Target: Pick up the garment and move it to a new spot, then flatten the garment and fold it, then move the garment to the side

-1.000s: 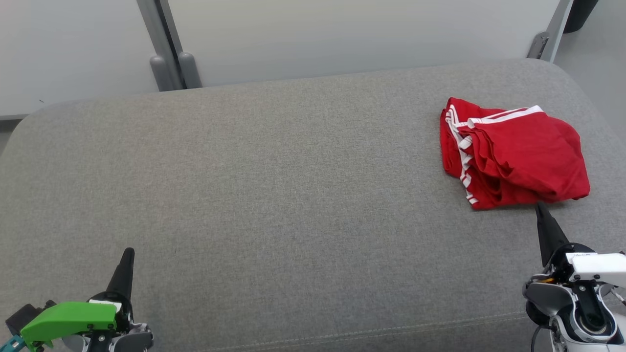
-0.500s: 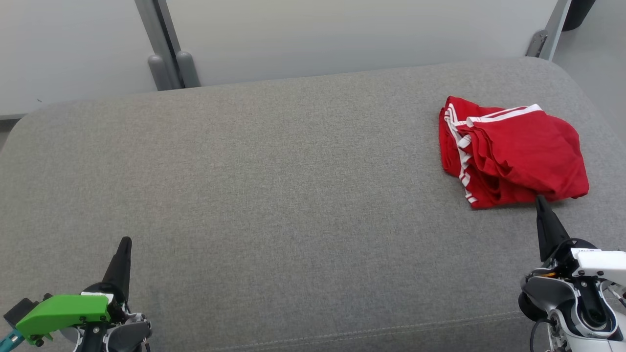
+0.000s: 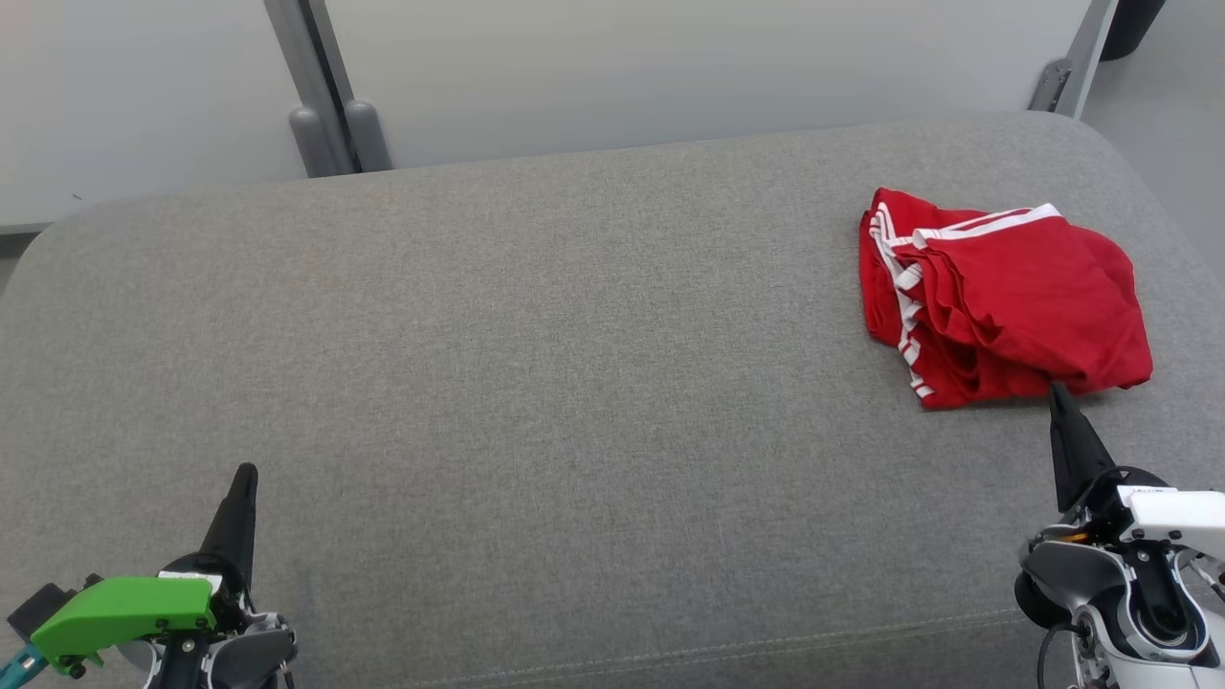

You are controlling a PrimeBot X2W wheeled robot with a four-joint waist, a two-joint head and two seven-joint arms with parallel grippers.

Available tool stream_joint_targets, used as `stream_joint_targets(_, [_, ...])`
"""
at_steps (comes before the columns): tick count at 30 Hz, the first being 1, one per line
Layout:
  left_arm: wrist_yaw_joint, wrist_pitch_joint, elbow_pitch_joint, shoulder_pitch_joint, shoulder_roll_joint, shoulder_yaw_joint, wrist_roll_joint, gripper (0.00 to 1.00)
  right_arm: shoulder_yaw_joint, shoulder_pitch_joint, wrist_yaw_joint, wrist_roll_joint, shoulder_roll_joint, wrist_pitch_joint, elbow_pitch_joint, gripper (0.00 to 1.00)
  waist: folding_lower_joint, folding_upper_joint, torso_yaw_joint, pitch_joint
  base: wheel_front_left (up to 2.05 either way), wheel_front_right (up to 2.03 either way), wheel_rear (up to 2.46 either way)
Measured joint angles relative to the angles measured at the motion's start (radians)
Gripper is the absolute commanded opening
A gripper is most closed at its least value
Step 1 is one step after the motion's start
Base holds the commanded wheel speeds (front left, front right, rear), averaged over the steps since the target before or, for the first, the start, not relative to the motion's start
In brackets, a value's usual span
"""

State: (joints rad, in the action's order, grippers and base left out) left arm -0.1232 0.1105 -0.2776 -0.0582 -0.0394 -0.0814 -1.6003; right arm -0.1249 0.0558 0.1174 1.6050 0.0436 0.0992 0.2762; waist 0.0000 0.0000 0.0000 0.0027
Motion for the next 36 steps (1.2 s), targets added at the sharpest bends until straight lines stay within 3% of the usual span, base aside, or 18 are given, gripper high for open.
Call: stream_joint_targets(36, [0.0, 0.0, 0.0, 0.0, 0.0, 0.0, 0.0, 0.0, -0.001, 0.0, 0.0, 0.0, 0.0, 0.0, 0.0, 0.0, 0.0, 0.0, 0.0, 0.0, 0.0, 0.0, 0.0])
